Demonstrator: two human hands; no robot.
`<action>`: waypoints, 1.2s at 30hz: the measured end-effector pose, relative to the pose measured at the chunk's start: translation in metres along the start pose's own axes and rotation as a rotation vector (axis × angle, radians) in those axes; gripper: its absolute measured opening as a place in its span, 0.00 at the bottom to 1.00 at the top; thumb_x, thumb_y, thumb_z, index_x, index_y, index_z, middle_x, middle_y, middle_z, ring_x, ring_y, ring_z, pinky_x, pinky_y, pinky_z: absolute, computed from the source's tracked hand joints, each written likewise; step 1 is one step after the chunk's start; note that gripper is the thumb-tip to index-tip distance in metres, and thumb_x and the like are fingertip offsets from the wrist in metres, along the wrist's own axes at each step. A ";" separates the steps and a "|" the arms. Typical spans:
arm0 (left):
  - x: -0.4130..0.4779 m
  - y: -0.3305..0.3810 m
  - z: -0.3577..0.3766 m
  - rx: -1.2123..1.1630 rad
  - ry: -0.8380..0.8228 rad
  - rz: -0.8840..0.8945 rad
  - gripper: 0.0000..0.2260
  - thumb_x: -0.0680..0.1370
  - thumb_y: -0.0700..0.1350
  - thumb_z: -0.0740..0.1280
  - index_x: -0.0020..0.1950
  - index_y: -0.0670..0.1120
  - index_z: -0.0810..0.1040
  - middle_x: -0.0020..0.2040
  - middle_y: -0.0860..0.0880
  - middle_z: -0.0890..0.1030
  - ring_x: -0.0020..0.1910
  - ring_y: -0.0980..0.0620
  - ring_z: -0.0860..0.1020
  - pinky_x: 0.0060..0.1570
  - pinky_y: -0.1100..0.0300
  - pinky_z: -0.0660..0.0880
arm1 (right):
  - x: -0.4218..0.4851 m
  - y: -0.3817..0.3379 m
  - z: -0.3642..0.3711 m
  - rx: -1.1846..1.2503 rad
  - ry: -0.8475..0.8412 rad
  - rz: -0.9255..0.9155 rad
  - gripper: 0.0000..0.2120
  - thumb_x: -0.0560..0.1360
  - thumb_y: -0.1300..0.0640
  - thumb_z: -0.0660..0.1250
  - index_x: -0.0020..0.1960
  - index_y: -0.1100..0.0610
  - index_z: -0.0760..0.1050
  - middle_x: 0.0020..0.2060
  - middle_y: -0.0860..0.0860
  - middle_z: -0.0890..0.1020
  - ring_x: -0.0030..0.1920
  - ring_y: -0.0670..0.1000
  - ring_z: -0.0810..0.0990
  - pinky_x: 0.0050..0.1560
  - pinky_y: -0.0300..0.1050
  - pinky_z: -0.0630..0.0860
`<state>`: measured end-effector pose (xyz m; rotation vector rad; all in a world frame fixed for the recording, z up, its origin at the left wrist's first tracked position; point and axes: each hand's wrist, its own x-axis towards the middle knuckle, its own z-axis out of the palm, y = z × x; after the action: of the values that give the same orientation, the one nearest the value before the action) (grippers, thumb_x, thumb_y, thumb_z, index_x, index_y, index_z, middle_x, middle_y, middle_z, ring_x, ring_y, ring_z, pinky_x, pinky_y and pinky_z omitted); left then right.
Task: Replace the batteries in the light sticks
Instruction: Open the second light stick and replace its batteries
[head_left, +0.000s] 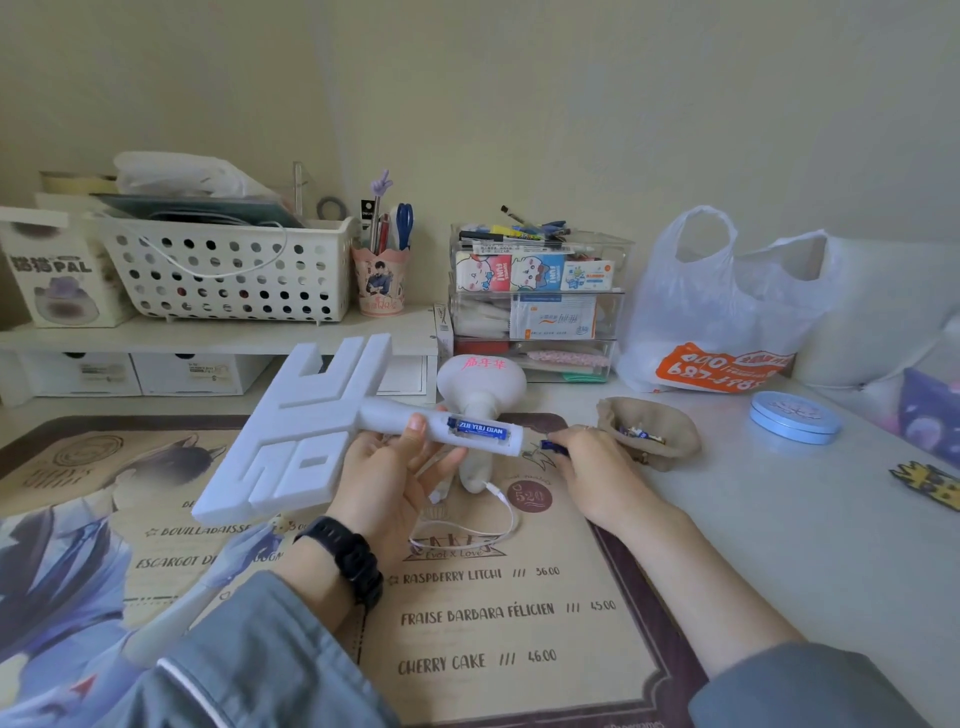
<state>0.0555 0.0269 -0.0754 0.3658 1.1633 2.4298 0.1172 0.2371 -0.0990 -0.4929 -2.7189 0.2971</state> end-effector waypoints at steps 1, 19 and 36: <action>0.000 0.000 -0.001 -0.003 0.006 0.007 0.17 0.81 0.40 0.59 0.64 0.29 0.67 0.59 0.36 0.79 0.59 0.41 0.79 0.54 0.50 0.78 | 0.001 0.000 0.000 -0.036 -0.022 0.002 0.14 0.77 0.62 0.61 0.60 0.54 0.78 0.53 0.54 0.77 0.57 0.57 0.76 0.53 0.54 0.75; 0.002 0.003 -0.001 -0.037 0.044 0.039 0.16 0.81 0.38 0.59 0.63 0.27 0.68 0.60 0.32 0.77 0.60 0.40 0.77 0.51 0.53 0.79 | -0.010 -0.047 -0.037 1.288 0.043 -0.107 0.09 0.80 0.66 0.58 0.49 0.56 0.75 0.37 0.48 0.81 0.34 0.46 0.76 0.34 0.37 0.72; 0.003 0.003 -0.002 -0.063 0.029 0.032 0.16 0.81 0.38 0.59 0.63 0.28 0.69 0.57 0.35 0.79 0.53 0.43 0.80 0.45 0.58 0.81 | -0.016 -0.053 -0.042 1.296 -0.003 -0.209 0.11 0.74 0.72 0.65 0.44 0.57 0.77 0.35 0.47 0.83 0.35 0.44 0.76 0.37 0.41 0.70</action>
<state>0.0515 0.0249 -0.0741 0.3335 1.0974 2.5007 0.1310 0.1883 -0.0515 0.1735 -1.9437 1.7521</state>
